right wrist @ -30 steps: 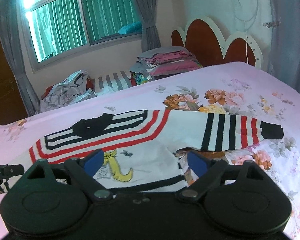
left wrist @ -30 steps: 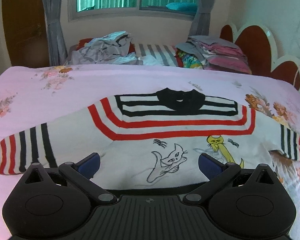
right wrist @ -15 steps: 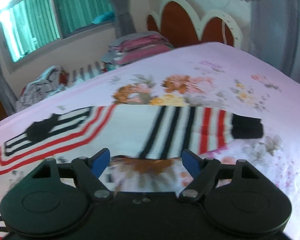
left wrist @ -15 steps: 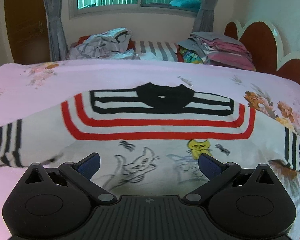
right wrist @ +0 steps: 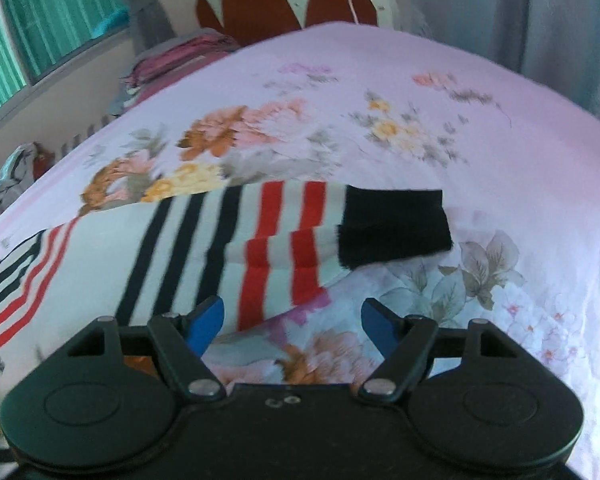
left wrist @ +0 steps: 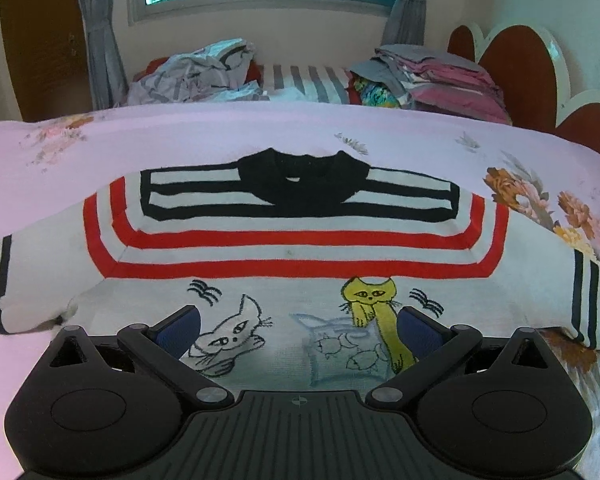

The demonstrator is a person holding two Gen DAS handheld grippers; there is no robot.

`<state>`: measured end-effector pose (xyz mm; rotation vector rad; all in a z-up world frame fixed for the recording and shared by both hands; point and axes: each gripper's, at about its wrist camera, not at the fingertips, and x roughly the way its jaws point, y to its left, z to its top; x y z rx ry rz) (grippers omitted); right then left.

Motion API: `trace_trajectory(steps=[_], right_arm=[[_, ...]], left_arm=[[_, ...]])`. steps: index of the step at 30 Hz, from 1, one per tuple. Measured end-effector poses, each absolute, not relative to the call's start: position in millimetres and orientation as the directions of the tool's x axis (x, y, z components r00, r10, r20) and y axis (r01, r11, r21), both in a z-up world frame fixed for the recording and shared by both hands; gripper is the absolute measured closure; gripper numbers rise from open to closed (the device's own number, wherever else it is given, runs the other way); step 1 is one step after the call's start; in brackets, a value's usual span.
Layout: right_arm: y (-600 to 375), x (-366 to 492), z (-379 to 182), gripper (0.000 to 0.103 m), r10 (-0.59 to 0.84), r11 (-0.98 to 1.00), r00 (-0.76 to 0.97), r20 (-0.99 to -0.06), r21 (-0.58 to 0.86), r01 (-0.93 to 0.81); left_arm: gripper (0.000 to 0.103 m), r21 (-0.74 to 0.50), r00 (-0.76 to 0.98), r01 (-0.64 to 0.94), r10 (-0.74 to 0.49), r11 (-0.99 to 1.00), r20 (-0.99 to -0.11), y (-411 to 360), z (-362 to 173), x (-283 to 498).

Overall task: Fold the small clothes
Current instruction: 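Reach the right gripper to the sleeve's black cuff and close on it, then carry the held sleeve across the sweater body with the right gripper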

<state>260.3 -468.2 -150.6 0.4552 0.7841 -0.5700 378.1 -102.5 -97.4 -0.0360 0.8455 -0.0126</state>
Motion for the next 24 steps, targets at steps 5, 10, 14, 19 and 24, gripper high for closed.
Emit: trace_trajectory(steps=[5,10,14,19,24], right_arm=[[-487.3,271.3,-164.5,0.036,-0.273,0.711,0.573,-0.773,0.239,0.662],[-497.5,281.4,-169.1,0.057,-0.308,0.676,0.588,-0.748,0.263,0.689],[-501.7,282.4,-168.7,0.082,-0.331,0.662,0.615,-0.716,0.287,0.692],[-489.2,284.2,-149.0,0.089,-0.337,0.714,0.69,-0.641,0.304,0.63],[-437.7,310.0,-110.3,0.09,-0.272,0.848,0.787,-0.554,0.248,0.468]], left_arm=[[0.0,-0.012,0.657,0.007,-0.014,1.0,-0.754,-103.2,-98.9,383.2],[0.0,-0.005,0.649,-0.014,0.005,1.0,-0.761,-101.5,-100.3,390.2],[0.0,0.002,0.647,-0.009,0.007,1.0,-0.762,-102.9,-98.9,394.1],[0.0,-0.032,0.639,0.003,-0.027,0.999,-0.769,-100.3,-96.9,399.2],[0.0,-0.072,0.652,0.016,-0.065,0.997,-0.756,-93.0,-89.3,400.9]])
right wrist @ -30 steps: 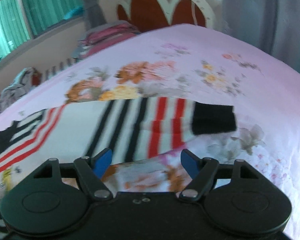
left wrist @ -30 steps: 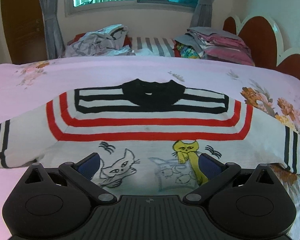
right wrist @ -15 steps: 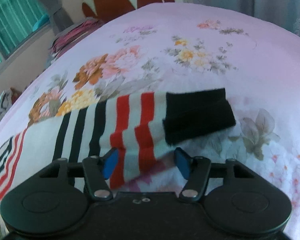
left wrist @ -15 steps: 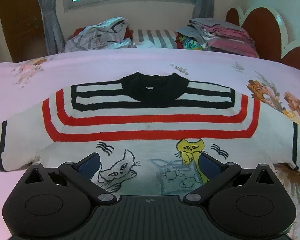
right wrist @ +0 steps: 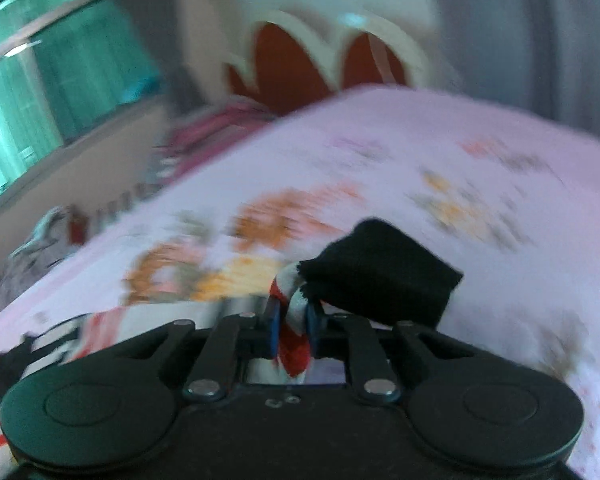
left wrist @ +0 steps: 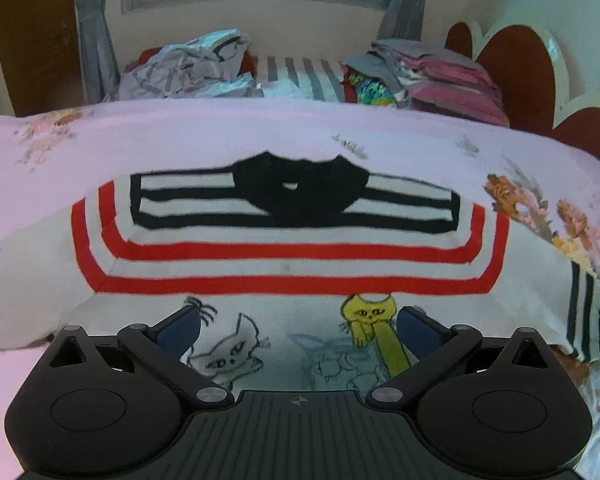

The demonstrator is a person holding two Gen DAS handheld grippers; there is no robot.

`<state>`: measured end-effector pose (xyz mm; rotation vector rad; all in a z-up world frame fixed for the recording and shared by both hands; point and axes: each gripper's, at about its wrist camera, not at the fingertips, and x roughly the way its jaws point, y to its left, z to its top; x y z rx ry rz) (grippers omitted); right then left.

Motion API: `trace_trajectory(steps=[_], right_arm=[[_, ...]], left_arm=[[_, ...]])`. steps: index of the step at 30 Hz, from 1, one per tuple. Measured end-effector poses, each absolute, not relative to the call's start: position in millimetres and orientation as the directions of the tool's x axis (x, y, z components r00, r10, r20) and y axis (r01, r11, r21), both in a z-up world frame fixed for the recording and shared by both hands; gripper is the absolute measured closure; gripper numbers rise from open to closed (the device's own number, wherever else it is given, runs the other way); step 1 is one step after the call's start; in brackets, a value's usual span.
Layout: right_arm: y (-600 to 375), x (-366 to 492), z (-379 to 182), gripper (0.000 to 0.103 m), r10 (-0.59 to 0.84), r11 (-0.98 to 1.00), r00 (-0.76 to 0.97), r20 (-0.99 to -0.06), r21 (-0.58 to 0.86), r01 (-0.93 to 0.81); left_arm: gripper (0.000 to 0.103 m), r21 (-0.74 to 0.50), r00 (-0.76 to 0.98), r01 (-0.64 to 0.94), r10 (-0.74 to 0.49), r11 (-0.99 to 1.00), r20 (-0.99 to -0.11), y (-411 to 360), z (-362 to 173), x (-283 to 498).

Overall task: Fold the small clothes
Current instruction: 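Carry the held sleeve across the sweater body with the right gripper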

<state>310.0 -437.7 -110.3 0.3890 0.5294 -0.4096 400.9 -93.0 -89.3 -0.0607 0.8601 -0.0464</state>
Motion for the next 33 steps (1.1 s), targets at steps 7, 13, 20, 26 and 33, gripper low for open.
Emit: trace_trajectory(steps=[7,13,20,26,33], right_arm=[[-319.9,361.0,-90.3,0.09,-0.013,0.959,0.847,-0.532,0.233,0.16],[-230.5,395.0,-119.3,0.09,0.153,0.972,0.769,-0.62,0.233,-0.005],[-177.0,402.7,-140.7,0.068,0.273,0.952,0.672,-0.688,0.296,-0.083],[-203.1,362.1,-116.7,0.057,0.207,0.968,0.727,-0.655,0.246,-0.055],[-270.0,330.4,-123.5,0.056,0.015,0.981,0.731,-0.682,0.15,0.119]], left_arm=[[0.0,-0.145,0.712,0.04,-0.13,0.989,-0.69,-52.3,-81.3,395.6],[0.0,-0.173,0.72,-0.016,-0.109,0.985,-0.686,-4.4,-84.5,393.4],[0.0,-0.283,0.638,0.003,-0.22,0.959,-0.738,15.3,-109.6,406.1],[0.0,-0.422,0.544,0.046,-0.377,0.905,-0.749,-4.8,-136.9,423.1],[0.006,-0.438,0.527,0.043,-0.393,0.898,-0.753,-27.0,-164.3,435.5]])
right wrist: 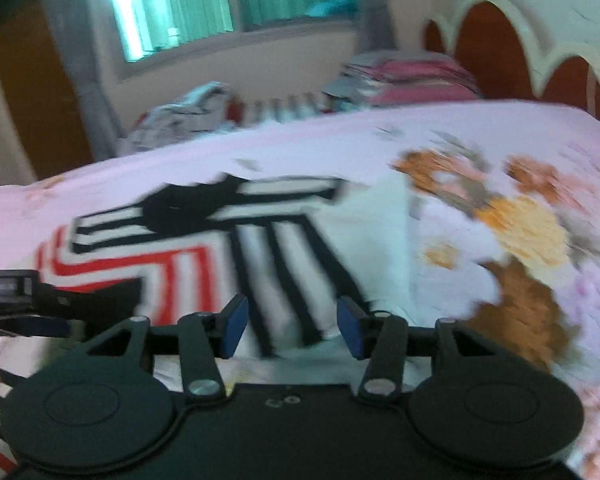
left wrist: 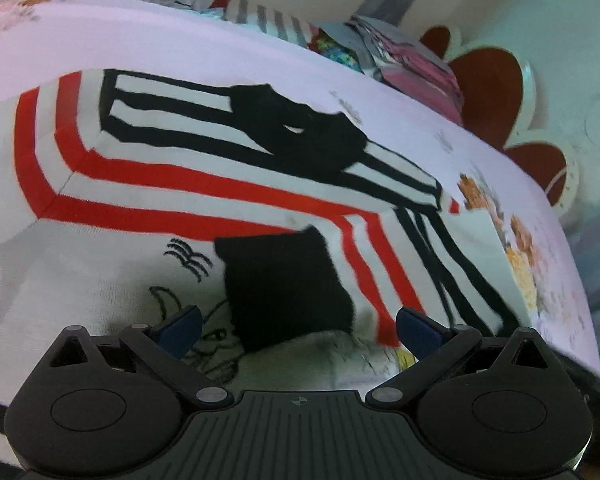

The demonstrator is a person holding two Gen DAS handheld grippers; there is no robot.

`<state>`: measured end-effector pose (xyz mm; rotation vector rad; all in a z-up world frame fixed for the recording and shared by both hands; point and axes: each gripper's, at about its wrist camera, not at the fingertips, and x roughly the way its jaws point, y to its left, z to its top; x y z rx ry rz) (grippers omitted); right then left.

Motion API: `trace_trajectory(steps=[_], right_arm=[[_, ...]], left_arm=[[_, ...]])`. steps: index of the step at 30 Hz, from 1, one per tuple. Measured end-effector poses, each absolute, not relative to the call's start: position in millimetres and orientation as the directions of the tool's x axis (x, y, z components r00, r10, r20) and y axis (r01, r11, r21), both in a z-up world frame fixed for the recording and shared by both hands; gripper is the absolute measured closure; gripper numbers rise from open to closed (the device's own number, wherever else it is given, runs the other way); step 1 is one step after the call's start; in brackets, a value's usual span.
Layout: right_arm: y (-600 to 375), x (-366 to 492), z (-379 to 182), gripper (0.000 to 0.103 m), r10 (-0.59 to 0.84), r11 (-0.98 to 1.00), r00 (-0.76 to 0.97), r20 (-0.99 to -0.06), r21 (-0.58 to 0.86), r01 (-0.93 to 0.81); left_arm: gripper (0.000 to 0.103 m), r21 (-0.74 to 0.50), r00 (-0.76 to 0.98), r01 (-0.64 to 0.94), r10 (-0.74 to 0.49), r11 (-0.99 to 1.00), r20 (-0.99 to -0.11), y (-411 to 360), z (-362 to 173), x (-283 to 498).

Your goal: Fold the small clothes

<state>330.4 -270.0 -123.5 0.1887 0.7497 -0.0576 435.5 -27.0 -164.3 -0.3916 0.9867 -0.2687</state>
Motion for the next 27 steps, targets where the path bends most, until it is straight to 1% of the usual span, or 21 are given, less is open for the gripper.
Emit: trace_trajectory(steps=[1,2,3,8,10,11,12,13,14,16,17,20,22,24,27], right_arm=[[-275.2,328.0,-127.1,0.056,0.009,0.979,0.726,-0.688,0.154,0.134],[-278.8,326.1,-129.9,0.056,0.001,0.978,0.723,-0.691,0.152,0.144],[-280.4,324.2,-132.5,0.056,-0.009,0.978,0.72,-0.694,0.144,0.151],[-288.9,309.4,-126.9,0.053,-0.006,0.968,0.76,-0.65,0.187,0.167],[-288.8,311.2,-127.2,0.048,-0.033,0.974,0.759,-0.65,0.148,0.17],[-289.3,313.9,-129.2,0.048,-0.05,0.977,0.751,-0.658,0.125,0.174],[-292.3,317.0,-131.1,0.048,-0.062,0.977,0.741,-0.668,0.113,0.183],[-295.2,319.4,-134.7,0.048,-0.066,0.975,0.734,-0.676,0.113,0.191],[-297.4,320.6,-137.8,0.048,-0.067,0.974,0.727,-0.684,0.113,0.197],[-299.7,322.4,-144.1,0.049,-0.066,0.973,0.711,-0.7,0.113,0.202],[-299.8,323.0,-146.4,0.049,-0.064,0.973,0.707,-0.705,0.114,0.202],[-297.1,329.0,-153.6,0.053,-0.057,0.976,0.691,-0.72,0.104,0.189],[-293.2,335.2,-156.5,0.063,-0.051,0.981,0.689,-0.723,0.092,0.17],[-289.6,340.6,-158.0,0.063,-0.051,0.984,0.692,-0.72,0.084,0.16],[-285.5,349.7,-161.1,0.062,-0.062,0.985,0.689,-0.722,0.066,0.158]], left_arm=[[0.026,-0.444,0.536,0.041,-0.395,0.895,-0.746,-26.5,-166.8,437.4],[0.033,-0.45,0.532,0.041,-0.401,0.892,-0.746,-25.7,-170.1,440.2],[0.037,-0.456,0.53,0.031,-0.402,0.889,-0.747,-23.7,-172.7,441.5],[0.037,-0.478,0.525,0.05,-0.43,0.877,-0.735,-30.8,-173.5,443.9],[0.038,-0.486,0.514,0.076,-0.452,0.87,-0.729,-39.2,-173.7,444.8],[0.042,-0.477,0.517,0.09,-0.451,0.874,-0.728,-43.8,-173.8,444.8],[0.068,-0.469,0.519,0.098,-0.447,0.878,-0.729,-46.6,-173.8,444.8],[0.09,-0.475,0.514,0.096,-0.453,0.875,-0.729,-47.0,-174.8,445.6],[0.094,-0.497,0.513,0.09,-0.468,0.863,-0.72,-45.2,-175.8,446.3],[0.094,-0.483,0.532,0.099,-0.456,0.87,-0.713,-44.8,-172.0,445.4],[0.096,-0.478,0.544,0.109,-0.455,0.871,-0.705,-44.1,-168.6,444.2],[0.097,-0.495,0.597,0.101,-0.451,0.863,-0.663,-32.6,-155.3,440.0],[0.097,-0.498,0.634,0.085,-0.432,0.863,-0.641,-20.4,-145.9,437.5],[0.097,-0.493,0.66,0.064,-0.407,0.868,-0.631,-5.2,-139.6,437.7],[0.097,-0.473,0.67,0.023,-0.365,0.881,-0.646,17.5,-140.0,441.1]])
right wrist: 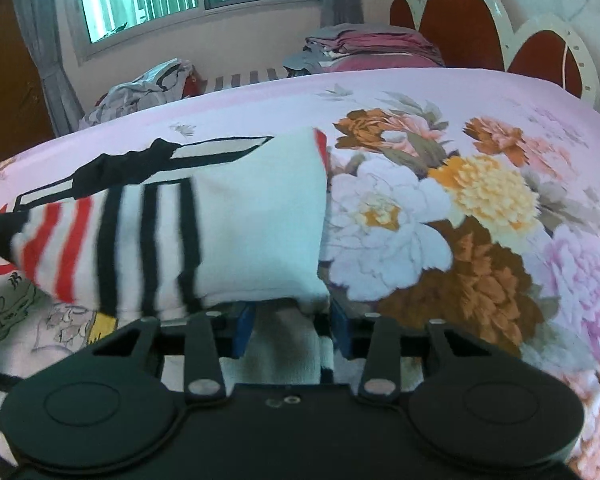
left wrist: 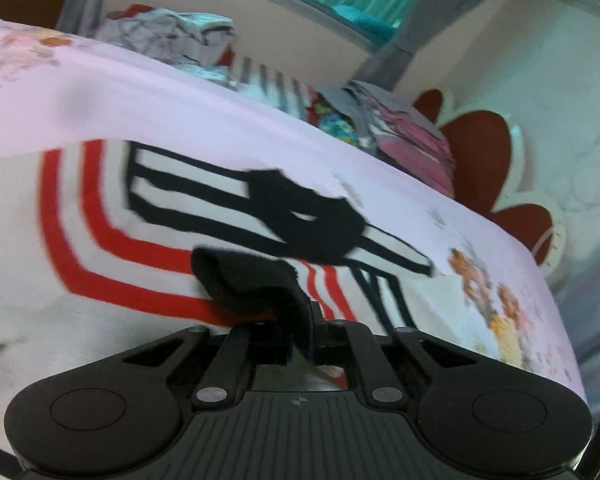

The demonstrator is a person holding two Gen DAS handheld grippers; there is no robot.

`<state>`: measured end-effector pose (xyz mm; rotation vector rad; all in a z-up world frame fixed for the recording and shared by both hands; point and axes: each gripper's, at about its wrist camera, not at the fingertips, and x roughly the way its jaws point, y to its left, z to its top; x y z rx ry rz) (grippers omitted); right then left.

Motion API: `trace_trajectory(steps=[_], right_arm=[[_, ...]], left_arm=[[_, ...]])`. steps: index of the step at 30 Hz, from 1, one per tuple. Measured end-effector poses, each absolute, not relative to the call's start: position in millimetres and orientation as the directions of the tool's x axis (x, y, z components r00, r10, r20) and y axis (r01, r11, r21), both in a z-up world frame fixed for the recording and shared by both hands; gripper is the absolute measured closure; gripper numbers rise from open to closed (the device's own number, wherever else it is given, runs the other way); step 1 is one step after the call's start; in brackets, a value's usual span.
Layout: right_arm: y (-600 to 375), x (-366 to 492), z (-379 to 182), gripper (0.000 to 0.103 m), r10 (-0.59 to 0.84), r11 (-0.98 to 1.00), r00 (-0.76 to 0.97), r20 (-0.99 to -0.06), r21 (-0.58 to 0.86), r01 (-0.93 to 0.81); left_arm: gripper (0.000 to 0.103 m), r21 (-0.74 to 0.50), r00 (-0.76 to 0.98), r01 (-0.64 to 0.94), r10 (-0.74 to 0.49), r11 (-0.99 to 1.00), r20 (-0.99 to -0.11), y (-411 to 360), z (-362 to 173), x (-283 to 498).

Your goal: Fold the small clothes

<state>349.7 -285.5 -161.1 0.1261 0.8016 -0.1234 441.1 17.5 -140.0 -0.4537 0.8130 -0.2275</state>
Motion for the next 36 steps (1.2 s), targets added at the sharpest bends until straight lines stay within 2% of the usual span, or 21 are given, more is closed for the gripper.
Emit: trace_trajectory(steps=[2,4,6,10,14,15,18,19,22,26,32,36], right_arm=[[-283.8,355.0,-163.9,0.064,-0.068,0.986,0.688,-0.722,0.055,0.156],[-285.5,358.5,-165.6,0.082,-0.075,0.984,0.682,-0.727,0.055,0.168],[-292.3,356.3,-163.6,0.087,-0.062,0.98,0.689,-0.722,0.088,0.181],[-310.8,348.8,-171.5,0.088,-0.048,0.963,0.674,-0.737,0.145,0.227],[-309.4,344.4,-163.6,0.084,-0.027,0.971,0.668,-0.744,0.14,0.196],[-311.1,339.8,-159.4,0.08,-0.011,0.969,0.675,-0.738,0.159,0.189],[-316.0,326.0,-142.9,0.073,0.004,0.966,0.705,-0.709,0.184,0.18],[-317.3,324.9,-137.9,0.068,0.003,0.967,0.717,-0.697,0.185,0.176],[-324.0,335.9,-130.7,0.062,-0.017,0.97,0.737,-0.676,0.168,0.176],[-335.2,369.2,-138.7,0.062,0.006,0.957,0.728,-0.685,0.214,0.194],[-337.7,424.4,-157.0,0.059,0.037,0.949,0.706,-0.707,0.246,0.196],[-340.5,454.7,-164.2,0.056,0.061,0.934,0.708,-0.704,0.291,0.208]], left_arm=[[0.097,-0.453,0.663,0.001,-0.34,0.892,-0.667,24.9,-147.3,443.2],[0.097,-0.423,0.652,-0.012,-0.314,0.906,-0.69,27.2,-158.0,445.5],[0.097,-0.413,0.628,-0.026,-0.307,0.91,-0.715,25.6,-170.5,447.9],[0.097,-0.398,0.609,-0.036,-0.295,0.917,-0.736,21.1,-182.6,450.4],[0.096,-0.345,0.66,-0.046,-0.231,0.937,-0.715,21.6,-166.7,440.5],[0.089,-0.337,0.675,-0.05,-0.217,0.94,-0.705,23.2,-161.2,436.8],[0.053,-0.291,0.732,-0.062,-0.155,0.955,-0.663,30.9,-141.6,426.1],[0.05,-0.284,0.754,-0.061,-0.142,0.957,-0.642,31.5,-134.8,422.7],[0.05,-0.292,0.778,-0.024,-0.166,0.956,-0.606,27.7,-120.8,422.4],[0.05,-0.329,0.711,0.056,-0.269,0.943,-0.65,4.2,-134.8,439.3],[0.05,-0.314,0.649,0.048,-0.268,0.948,-0.712,-9.8,-170.4,458.9],[0.05,-0.312,0.651,0.062,-0.275,0.948,-0.708,-5.9,-177.1,455.0]])
